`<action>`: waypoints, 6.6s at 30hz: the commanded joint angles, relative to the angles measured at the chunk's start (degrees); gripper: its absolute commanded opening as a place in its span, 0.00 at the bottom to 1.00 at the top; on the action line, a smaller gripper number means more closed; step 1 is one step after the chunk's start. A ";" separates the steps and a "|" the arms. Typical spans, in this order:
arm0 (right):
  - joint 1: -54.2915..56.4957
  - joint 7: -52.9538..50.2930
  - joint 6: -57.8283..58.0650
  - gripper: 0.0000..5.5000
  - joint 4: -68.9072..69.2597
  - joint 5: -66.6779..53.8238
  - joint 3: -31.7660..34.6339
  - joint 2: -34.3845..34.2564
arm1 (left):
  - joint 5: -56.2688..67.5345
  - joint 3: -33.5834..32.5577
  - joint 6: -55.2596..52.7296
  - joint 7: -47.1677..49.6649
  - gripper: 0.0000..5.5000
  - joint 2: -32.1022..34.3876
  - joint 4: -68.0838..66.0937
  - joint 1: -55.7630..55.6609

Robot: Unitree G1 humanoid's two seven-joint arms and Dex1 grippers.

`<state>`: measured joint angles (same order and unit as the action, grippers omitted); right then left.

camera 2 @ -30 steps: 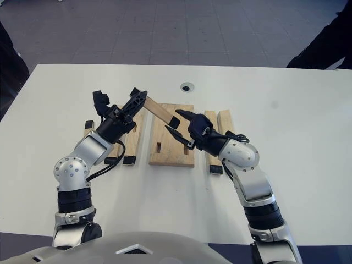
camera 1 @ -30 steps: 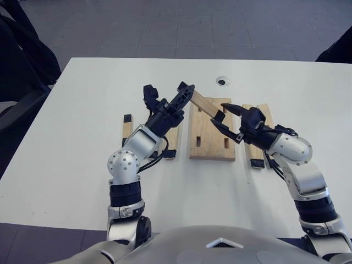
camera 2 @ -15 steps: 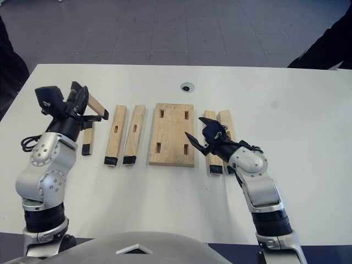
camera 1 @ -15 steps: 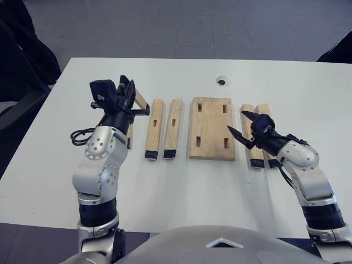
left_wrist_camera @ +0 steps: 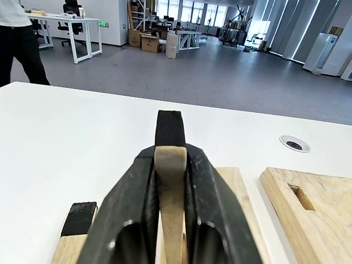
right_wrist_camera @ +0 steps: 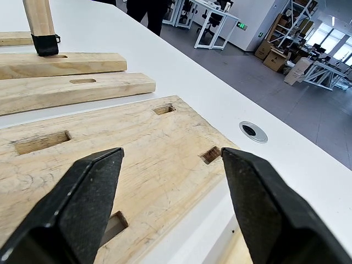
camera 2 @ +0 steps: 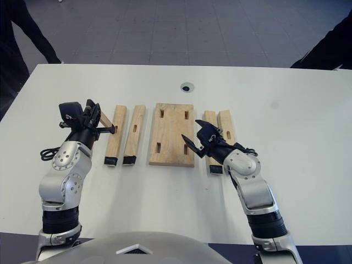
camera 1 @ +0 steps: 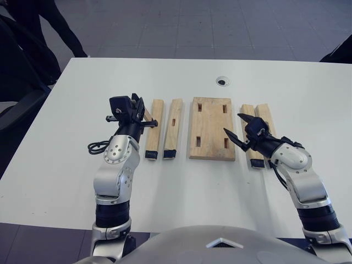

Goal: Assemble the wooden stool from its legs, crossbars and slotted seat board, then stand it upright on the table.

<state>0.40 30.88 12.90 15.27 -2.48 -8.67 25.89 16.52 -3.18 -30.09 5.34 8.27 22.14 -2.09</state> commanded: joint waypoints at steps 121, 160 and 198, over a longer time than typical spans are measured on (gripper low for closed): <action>-2.49 -1.07 1.38 0.59 0.90 1.69 0.03 0.01 | 14.16 -25.64 -47.81 -29.02 0.77 25.03 24.50 -4.20; -1.69 -2.15 1.30 0.59 -0.18 3.20 -1.73 -1.89 | -0.87 -14.06 -10.77 -3.16 0.57 -0.18 -5.29 -20.57; -2.59 -2.02 1.04 0.59 0.01 3.85 -2.25 -2.06 | -3.91 -12.53 9.39 -4.41 0.57 4.87 -1.84 -21.51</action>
<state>-2.58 28.79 13.85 15.19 0.99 -10.80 23.61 13.12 -15.82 -21.02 0.12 12.07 16.43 -21.97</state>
